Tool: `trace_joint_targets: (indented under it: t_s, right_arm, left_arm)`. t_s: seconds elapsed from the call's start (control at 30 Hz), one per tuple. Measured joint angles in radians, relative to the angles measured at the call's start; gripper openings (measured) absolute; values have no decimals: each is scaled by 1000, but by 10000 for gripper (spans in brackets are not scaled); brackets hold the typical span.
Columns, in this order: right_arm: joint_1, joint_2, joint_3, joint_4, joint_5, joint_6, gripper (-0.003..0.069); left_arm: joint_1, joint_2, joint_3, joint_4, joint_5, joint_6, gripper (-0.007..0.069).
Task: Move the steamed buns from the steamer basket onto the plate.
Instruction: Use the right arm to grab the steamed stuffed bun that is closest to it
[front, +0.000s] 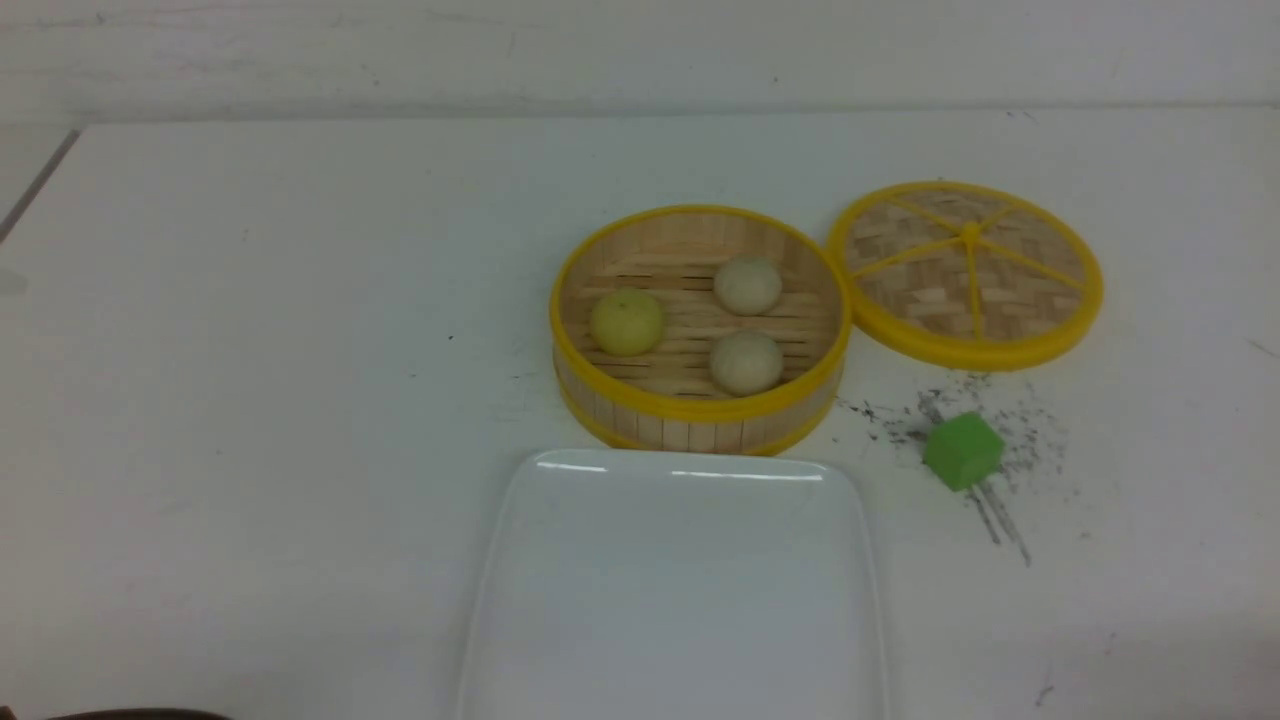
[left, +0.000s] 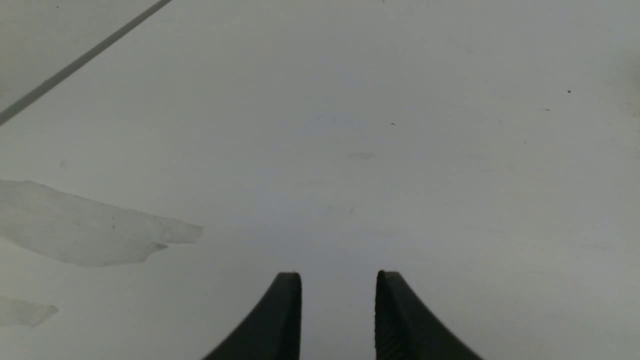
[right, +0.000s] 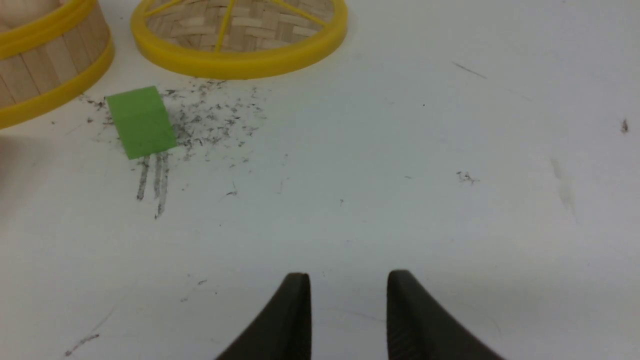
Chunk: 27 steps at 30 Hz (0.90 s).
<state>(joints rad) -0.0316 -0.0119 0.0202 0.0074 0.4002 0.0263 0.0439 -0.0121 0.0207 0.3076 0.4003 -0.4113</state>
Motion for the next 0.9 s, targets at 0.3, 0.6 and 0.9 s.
trace_joint_targets:
  t_s: [0.3,0.6,0.9]
  right_arm:
    - [0,0,0,0,0,0,242]
    - [0,0,0,0,0,0,242]
    - [0,0,0,0,0,0,242]
  left_arm:
    - [0,0,1,17,0,0,242]
    - [0,0,1,20,0,0,242]
    - [0,0,1,21,0,0,242]
